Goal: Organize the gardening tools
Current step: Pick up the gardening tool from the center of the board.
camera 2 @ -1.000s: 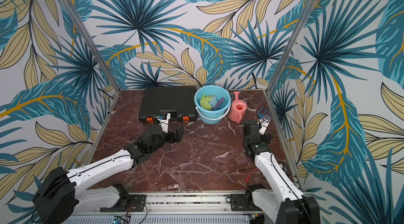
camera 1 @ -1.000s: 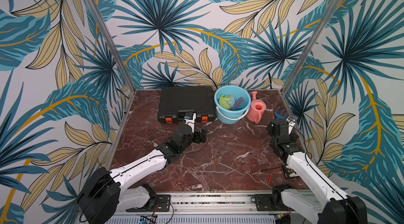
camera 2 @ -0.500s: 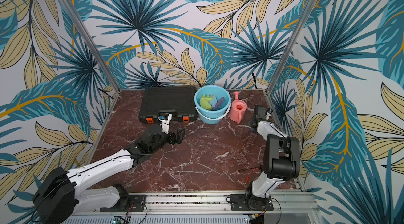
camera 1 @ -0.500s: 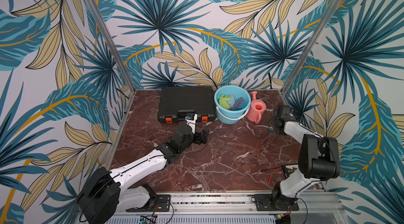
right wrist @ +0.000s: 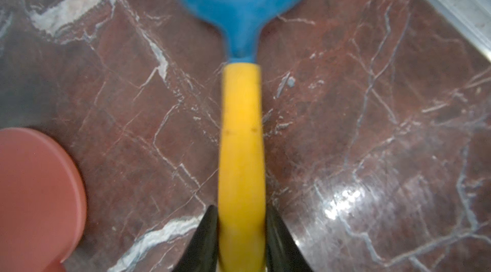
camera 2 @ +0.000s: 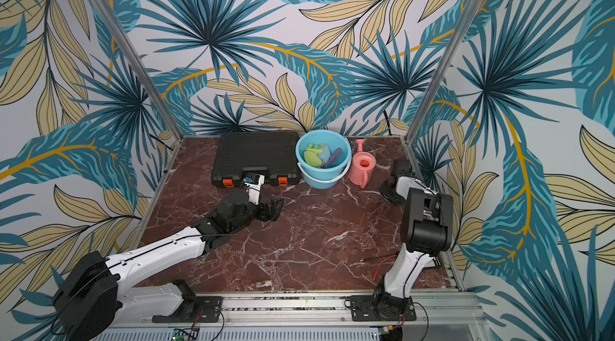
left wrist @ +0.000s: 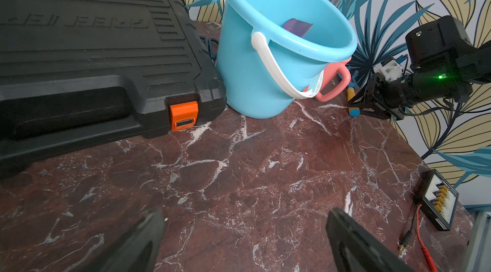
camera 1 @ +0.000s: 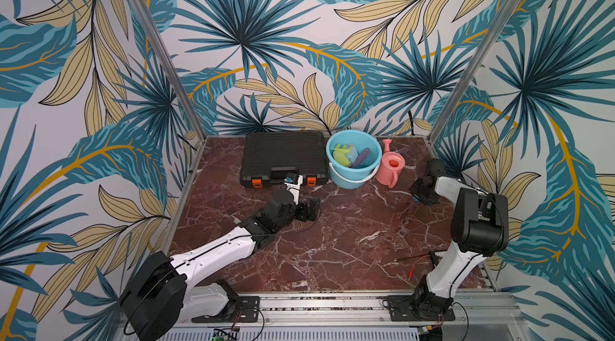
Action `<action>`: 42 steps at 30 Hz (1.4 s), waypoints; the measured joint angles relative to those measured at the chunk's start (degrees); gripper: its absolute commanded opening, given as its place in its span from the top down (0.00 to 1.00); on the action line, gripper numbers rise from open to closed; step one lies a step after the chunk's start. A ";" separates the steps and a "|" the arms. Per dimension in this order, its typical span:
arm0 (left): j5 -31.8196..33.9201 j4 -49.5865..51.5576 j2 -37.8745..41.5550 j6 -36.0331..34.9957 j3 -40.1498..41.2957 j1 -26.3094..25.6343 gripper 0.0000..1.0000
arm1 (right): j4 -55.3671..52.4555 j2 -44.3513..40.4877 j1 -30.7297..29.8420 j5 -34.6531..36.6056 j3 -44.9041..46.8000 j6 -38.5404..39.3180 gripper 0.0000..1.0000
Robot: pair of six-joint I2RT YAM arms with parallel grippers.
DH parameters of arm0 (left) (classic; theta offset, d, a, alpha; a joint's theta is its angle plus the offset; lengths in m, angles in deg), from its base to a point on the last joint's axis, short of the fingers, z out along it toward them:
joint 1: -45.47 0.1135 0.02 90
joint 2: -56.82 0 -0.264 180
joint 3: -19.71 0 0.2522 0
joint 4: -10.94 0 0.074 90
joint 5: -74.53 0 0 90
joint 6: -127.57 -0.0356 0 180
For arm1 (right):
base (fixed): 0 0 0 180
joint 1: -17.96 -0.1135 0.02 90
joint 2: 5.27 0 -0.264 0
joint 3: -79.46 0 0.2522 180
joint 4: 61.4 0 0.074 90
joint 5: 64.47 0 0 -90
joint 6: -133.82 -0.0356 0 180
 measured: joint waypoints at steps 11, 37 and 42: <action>-0.87 0.11 0.02 0.00 -0.07 0.00 0.00 | 0.44 -2.12 -0.15 0.17 2.69 0.42 0.96; -0.66 0.11 -3.17 -0.20 -0.37 -0.02 0.00 | 6.23 -54.73 -26.18 14.82 24.72 6.23 0.93; 1.14 0.48 -3.45 -0.90 -0.52 0.00 0.00 | 9.05 -58.34 -33.81 16.04 26.01 9.01 0.93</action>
